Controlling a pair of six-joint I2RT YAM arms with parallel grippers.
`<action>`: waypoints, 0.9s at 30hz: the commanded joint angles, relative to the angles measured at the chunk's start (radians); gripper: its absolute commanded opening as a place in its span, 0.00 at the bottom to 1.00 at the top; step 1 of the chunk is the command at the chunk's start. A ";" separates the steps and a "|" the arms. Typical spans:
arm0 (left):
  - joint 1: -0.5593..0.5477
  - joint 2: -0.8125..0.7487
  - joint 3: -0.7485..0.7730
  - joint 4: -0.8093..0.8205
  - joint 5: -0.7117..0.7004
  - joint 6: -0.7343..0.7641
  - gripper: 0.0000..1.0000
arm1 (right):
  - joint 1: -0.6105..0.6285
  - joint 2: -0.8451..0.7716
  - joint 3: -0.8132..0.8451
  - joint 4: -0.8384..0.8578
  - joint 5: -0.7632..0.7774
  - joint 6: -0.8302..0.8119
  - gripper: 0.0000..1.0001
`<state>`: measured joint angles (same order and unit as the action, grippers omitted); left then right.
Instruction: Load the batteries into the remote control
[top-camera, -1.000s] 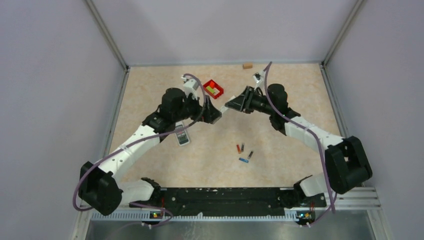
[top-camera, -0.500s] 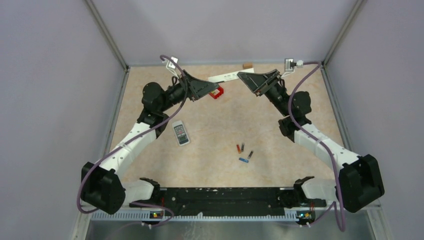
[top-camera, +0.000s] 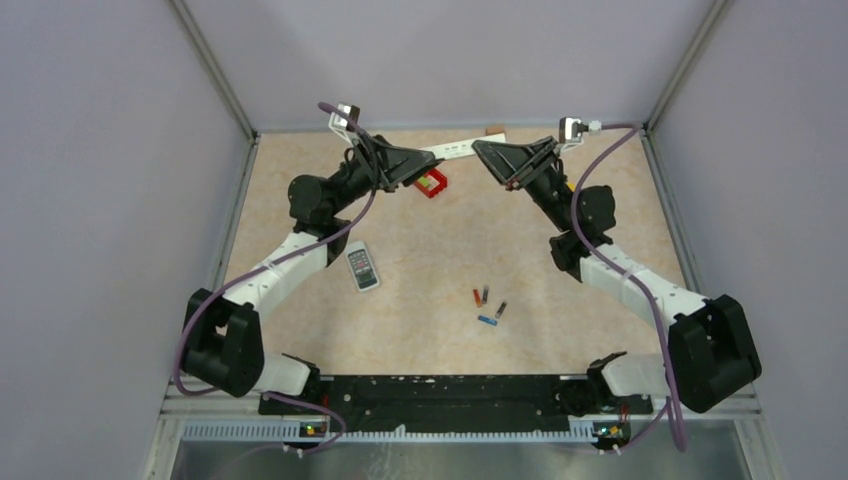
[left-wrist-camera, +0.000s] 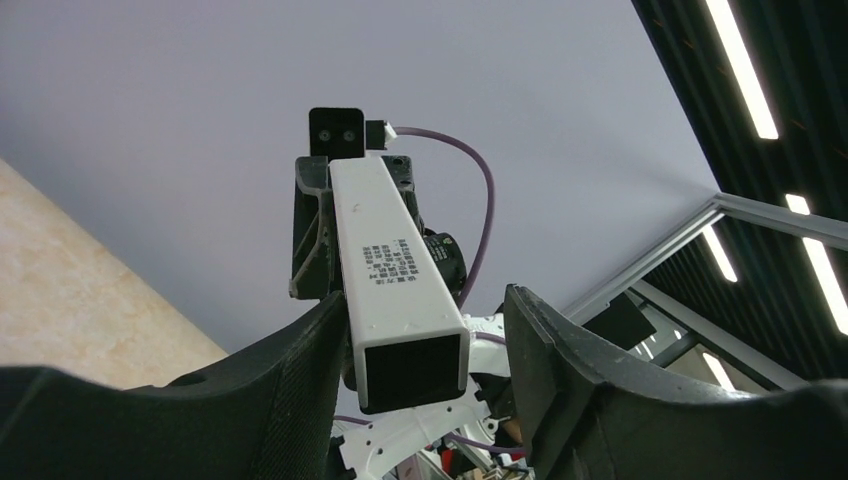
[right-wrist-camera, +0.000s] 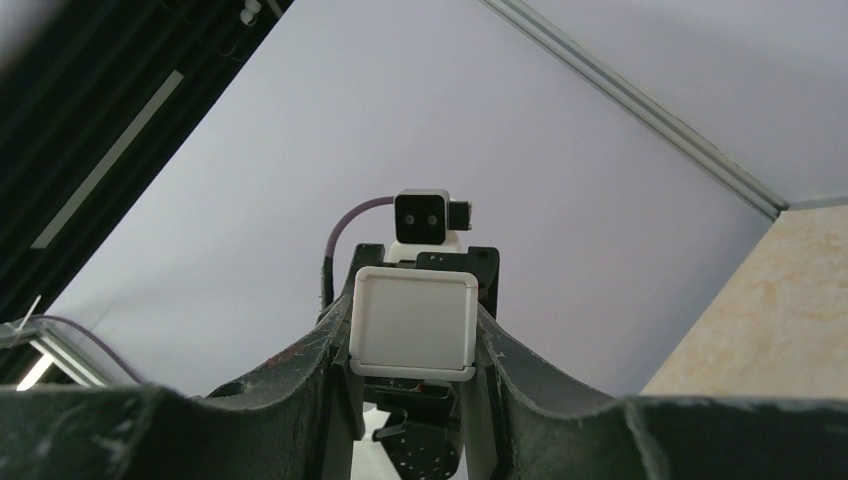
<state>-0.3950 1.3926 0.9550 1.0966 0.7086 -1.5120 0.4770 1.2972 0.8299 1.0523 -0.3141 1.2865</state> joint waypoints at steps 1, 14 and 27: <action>-0.014 -0.013 -0.001 0.117 -0.036 -0.017 0.61 | 0.037 -0.017 0.026 0.039 0.031 -0.016 0.01; -0.058 -0.017 -0.020 0.095 -0.119 0.006 0.46 | 0.122 -0.114 0.039 -0.218 0.197 -0.211 0.01; -0.049 -0.071 -0.020 -0.050 -0.095 0.226 0.00 | 0.126 -0.140 0.040 -0.318 0.168 -0.242 0.54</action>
<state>-0.4427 1.3903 0.9222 1.0523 0.5896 -1.4330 0.5930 1.1782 0.8341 0.8127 -0.1192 1.0840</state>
